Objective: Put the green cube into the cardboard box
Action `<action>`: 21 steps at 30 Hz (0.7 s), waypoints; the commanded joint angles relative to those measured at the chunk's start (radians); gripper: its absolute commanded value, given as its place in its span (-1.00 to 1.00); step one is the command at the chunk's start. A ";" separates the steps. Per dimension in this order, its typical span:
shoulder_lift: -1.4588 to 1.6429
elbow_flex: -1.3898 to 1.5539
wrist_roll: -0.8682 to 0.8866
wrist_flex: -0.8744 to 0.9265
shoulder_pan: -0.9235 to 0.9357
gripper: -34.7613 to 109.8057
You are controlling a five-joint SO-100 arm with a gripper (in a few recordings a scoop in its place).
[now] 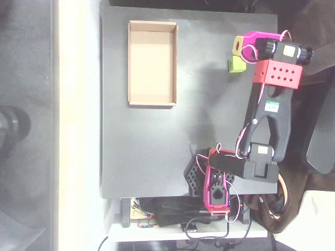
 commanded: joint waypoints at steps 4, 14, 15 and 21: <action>-0.063 -0.023 0.005 0.006 0.021 0.00; -0.210 -0.017 0.005 -0.114 0.021 0.00; -0.221 -0.014 0.005 -0.132 0.021 0.00; -0.275 -0.008 0.006 -0.160 0.023 0.00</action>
